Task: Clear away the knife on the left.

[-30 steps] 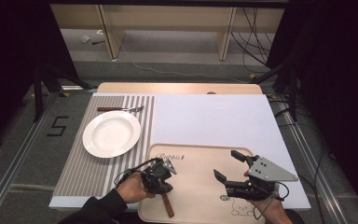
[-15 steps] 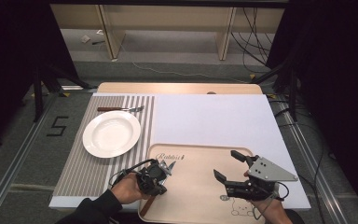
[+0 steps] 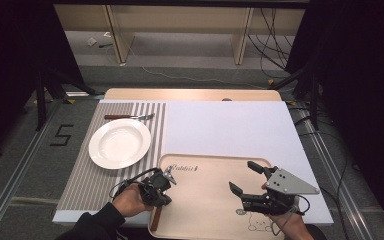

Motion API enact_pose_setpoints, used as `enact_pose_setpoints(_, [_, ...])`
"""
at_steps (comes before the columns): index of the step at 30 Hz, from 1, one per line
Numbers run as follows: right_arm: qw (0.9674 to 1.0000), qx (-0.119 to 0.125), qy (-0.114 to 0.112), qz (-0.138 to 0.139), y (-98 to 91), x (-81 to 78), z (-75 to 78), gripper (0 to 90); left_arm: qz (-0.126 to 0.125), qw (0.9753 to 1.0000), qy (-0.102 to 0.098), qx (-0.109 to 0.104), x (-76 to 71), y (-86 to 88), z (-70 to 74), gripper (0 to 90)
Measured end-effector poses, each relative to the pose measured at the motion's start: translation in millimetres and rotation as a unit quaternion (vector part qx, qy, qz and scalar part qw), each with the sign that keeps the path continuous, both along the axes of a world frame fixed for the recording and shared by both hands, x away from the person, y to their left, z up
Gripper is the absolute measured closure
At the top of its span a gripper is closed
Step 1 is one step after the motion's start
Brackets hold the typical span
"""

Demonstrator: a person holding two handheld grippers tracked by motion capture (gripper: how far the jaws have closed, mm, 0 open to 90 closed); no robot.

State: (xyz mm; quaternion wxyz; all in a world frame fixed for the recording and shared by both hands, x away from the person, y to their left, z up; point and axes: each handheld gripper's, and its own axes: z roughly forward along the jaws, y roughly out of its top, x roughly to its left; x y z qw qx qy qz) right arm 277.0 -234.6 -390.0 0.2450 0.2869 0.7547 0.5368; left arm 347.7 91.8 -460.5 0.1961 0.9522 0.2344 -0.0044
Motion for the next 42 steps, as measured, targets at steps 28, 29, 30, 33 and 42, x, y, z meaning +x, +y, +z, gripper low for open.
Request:
enact_pose_setpoints(28, [1.0, 0.001, -0.001, 0.001, 0.0, -0.1, 0.2, 20.4, 0.049, 0.9959, -0.02, -0.074, 0.0, 12.8, 10.2, 36.2])
enact_pose_setpoints(29, [1.0, 0.001, -0.001, 0.001, 0.1, -0.1, 0.2, 20.4, 0.049, 0.9954, -0.022, -0.08, 0.7, 13.5, 11.0, 33.8])
enact_pose_setpoints(30, [1.0, 0.001, -0.001, 0.001, 0.1, -0.1, 0.2, 20.4, 0.051, 0.9945, -0.024, -0.087, 0.4, 14.0, 12.0, 31.9])
enact_pose_setpoints(33, [1.0, 0.001, -0.001, 0.0, -0.2, -0.1, 0.3, 20.4, 0.049, 0.9907, -0.043, -0.12, 1.3, 16.8, 16.9, 26.1])
enact_pose_setpoints(42, [1.0, 0.001, -0.001, 0.0, 0.0, -0.1, 0.2, 20.4, 0.113, 0.9531, -0.096, -0.264, -9.5, 31.6, 37.0, 19.6])
